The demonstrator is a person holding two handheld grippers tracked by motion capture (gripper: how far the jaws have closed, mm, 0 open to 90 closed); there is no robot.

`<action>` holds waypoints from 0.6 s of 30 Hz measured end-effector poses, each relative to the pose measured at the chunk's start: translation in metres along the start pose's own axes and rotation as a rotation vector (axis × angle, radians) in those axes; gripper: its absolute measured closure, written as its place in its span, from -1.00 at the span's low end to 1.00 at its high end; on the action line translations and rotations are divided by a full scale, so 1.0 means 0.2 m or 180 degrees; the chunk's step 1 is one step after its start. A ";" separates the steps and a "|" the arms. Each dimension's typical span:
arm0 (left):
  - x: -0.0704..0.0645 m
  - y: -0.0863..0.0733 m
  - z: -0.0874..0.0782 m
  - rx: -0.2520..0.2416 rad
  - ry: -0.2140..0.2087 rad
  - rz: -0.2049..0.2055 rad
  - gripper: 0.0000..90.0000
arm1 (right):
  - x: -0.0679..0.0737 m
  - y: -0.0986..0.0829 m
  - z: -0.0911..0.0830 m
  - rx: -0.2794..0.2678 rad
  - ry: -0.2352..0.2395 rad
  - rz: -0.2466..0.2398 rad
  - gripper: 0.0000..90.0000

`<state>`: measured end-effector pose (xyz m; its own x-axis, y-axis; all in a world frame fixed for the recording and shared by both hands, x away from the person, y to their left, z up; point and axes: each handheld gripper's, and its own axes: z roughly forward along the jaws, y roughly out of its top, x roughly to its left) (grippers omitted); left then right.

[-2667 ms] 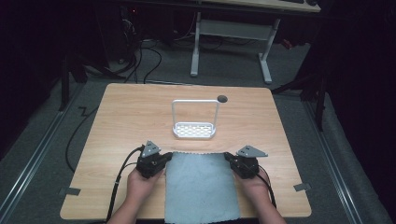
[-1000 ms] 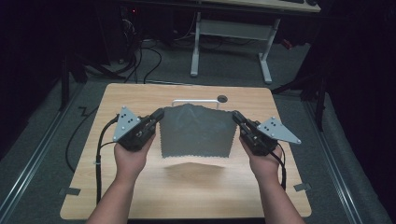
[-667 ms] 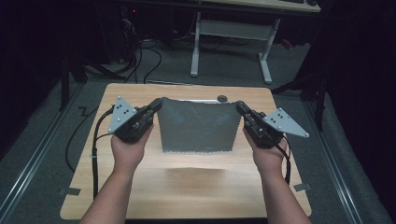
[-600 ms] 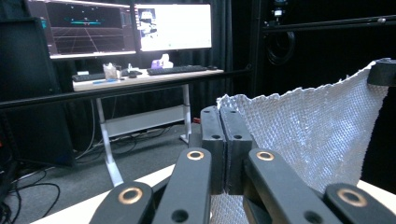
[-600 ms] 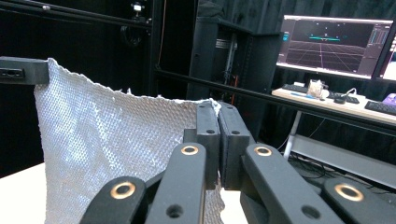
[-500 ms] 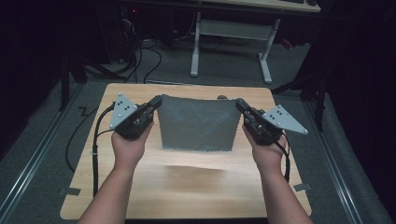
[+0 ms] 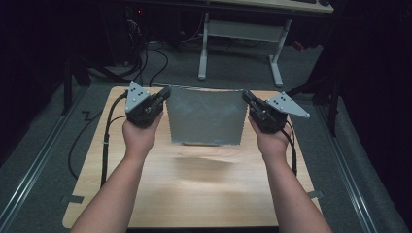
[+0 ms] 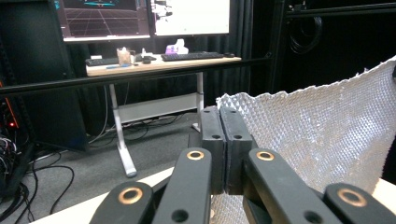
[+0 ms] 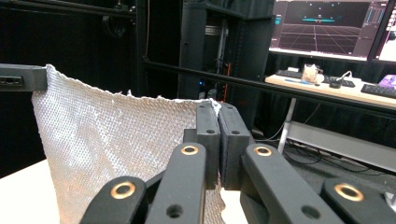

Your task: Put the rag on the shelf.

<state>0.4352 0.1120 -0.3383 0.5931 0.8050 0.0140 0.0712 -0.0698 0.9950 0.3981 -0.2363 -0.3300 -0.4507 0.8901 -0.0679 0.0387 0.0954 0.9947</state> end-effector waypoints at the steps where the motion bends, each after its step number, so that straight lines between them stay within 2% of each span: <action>1: 0.01 0.00 0.02 -0.0003 0.0025 -0.0008 1.00 | -0.01 0.00 0.02 0.0011 0.0000 0.0011 0.98; 8: 0.10 -0.01 0.16 0.0103 0.0150 0.0035 1.00 | -0.06 0.01 0.17 0.0093 0.0015 0.0024 0.98; 9: 0.12 -0.02 0.19 0.0096 0.0162 0.0010 1.00 | -0.06 0.01 0.19 0.0096 0.0008 -0.0014 0.98; 11: 0.14 -0.03 0.23 0.0138 0.0162 -0.0023 1.00 | -0.08 0.00 0.23 0.0121 -0.0006 0.0013 0.98; 13: 0.17 -0.03 0.28 0.0183 0.0142 -0.0121 1.00 | -0.10 -0.01 0.27 0.0148 -0.0043 0.0008 0.98; 15: 0.18 -0.04 0.30 0.0176 0.0153 -0.0138 1.00 | -0.13 -0.02 0.30 0.0185 -0.0049 0.0045 0.98; 18: 0.19 -0.05 0.37 0.0279 0.0166 -0.0143 1.00 | -0.16 -0.04 0.35 0.0285 -0.0076 0.0033 0.98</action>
<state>0.5172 0.1000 -0.3560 0.5455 0.8378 -0.0231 0.1679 -0.0823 0.9824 0.4748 -0.2347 -0.3411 -0.4285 0.9015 -0.0606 0.1233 0.1247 0.9845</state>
